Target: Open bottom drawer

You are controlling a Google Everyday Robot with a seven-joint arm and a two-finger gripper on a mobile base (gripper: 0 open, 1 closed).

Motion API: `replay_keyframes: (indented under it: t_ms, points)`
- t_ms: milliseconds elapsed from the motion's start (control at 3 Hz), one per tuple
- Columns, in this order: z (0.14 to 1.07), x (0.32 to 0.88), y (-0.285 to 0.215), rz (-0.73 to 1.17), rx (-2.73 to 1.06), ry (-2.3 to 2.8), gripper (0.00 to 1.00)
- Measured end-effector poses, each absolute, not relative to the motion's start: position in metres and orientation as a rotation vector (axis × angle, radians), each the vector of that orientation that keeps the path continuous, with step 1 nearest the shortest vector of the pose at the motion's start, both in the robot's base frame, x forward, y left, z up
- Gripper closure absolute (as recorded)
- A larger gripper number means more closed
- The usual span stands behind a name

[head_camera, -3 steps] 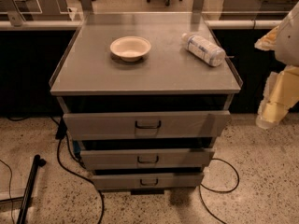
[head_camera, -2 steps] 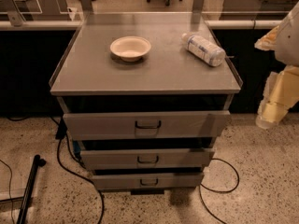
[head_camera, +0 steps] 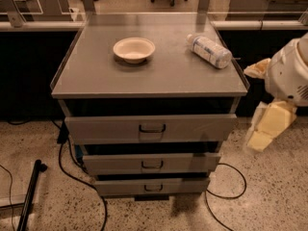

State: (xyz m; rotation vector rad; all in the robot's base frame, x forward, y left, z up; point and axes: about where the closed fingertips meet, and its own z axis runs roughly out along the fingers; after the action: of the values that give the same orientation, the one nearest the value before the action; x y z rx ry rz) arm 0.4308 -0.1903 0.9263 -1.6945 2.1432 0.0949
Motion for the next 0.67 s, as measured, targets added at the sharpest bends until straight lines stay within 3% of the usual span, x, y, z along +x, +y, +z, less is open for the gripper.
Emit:
replay_keyframes:
  t_ms: [333,667]
  points:
    - [0.855,0.414,-0.171,0.165,-1.657,2.074,0.00]
    - [0.796,0.420,-0.169,0.086,-1.639,2.112,0.00]
